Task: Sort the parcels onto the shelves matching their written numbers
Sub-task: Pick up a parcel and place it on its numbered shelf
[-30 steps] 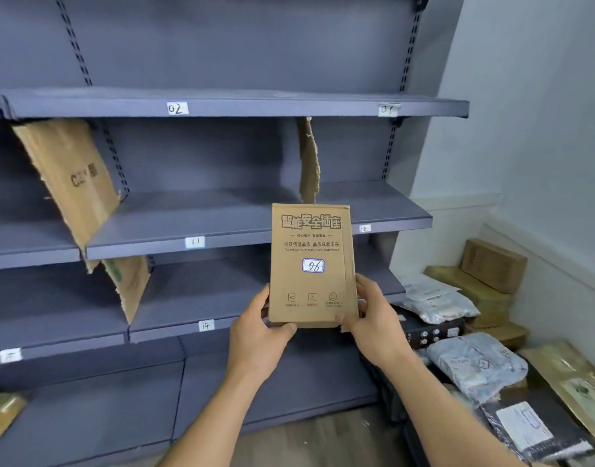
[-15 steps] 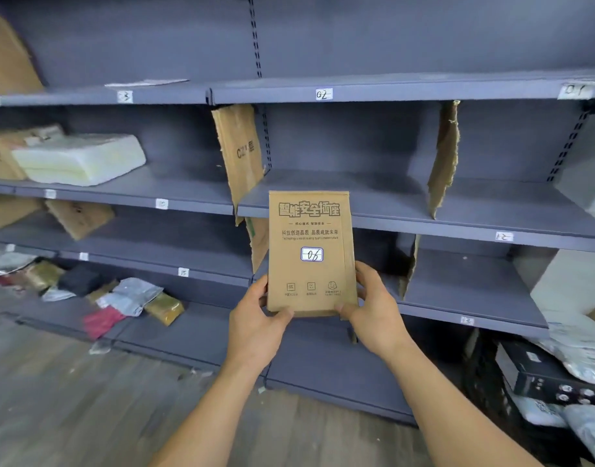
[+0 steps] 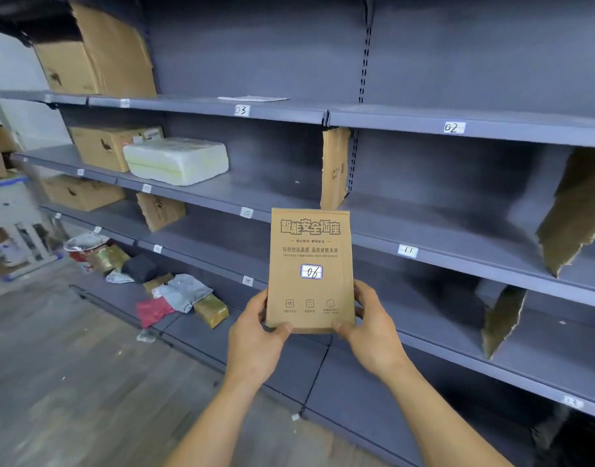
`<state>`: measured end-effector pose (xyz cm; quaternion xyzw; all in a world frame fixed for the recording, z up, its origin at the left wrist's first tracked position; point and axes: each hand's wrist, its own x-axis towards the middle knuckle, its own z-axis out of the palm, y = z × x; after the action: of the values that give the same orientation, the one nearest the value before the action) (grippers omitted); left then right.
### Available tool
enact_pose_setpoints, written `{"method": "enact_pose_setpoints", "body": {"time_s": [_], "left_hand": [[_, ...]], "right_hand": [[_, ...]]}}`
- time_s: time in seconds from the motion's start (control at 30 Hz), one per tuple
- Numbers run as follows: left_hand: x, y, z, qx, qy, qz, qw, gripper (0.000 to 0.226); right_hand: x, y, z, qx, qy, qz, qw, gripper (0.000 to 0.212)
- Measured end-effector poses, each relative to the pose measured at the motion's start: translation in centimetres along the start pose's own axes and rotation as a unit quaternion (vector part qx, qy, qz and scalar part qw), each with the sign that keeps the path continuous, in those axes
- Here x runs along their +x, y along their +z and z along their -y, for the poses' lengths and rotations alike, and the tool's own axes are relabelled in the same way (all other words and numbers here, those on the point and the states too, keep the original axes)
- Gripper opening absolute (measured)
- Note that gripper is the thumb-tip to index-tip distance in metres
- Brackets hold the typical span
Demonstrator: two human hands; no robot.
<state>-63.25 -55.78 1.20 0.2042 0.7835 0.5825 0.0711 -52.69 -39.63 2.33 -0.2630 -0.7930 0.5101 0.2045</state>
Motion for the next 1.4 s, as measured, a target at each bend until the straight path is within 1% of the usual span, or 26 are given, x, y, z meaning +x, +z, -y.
{"method": "enact_pose_setpoints", "body": {"time_s": [0.3, 0.43, 0.53, 0.7, 0.9, 1.0, 1.1, 1.27, 1.4], "left_hand": [[6.8, -8.3, 4.4, -0.001, -0.008, -0.013, 1.000, 0.060], [9.0, -11.7, 6.5, 0.012, -0.021, -0.024, 0.999, 0.060], [10.9, -13.9, 8.1, 0.022, -0.035, -0.042, 0.998, 0.062], [14.0, -16.7, 10.3, 0.011, -0.059, -0.070, 0.996, 0.058], [19.1, -19.7, 12.5, 0.021, -0.073, -0.093, 0.993, 0.057], [22.5, -21.4, 13.3, 0.027, -0.071, -0.119, 0.990, 0.061], [26.3, -23.5, 13.5, 0.024, -0.083, -0.144, 0.986, 0.065], [31.9, -27.3, 14.0, 0.027, -0.095, -0.184, 0.978, 0.062], [34.5, -30.5, 14.2, 0.028, -0.092, -0.217, 0.971, 0.060]], "right_hand": [[5.2, 10.4, 3.6, -0.012, -0.007, 0.023, 1.000, 0.067], [7.0, 14.7, 4.8, -0.013, -0.006, 0.039, 0.999, 0.072], [8.2, 17.5, 5.8, -0.009, -0.007, 0.058, 0.998, 0.070], [11.6, 21.7, 7.0, 0.000, 0.001, 0.078, 0.997, 0.069], [17.1, 27.0, 7.8, 0.011, -0.008, 0.109, 0.994, 0.068], [20.8, 29.9, 8.8, 0.021, -0.017, 0.129, 0.991, 0.065], [24.8, 32.8, 10.5, 0.022, -0.023, 0.145, 0.989, 0.064], [31.2, 37.6, 14.0, 0.026, -0.043, 0.181, 0.982, 0.067], [33.9, 41.7, 16.2, 0.016, -0.059, 0.211, 0.976, 0.065]]}}
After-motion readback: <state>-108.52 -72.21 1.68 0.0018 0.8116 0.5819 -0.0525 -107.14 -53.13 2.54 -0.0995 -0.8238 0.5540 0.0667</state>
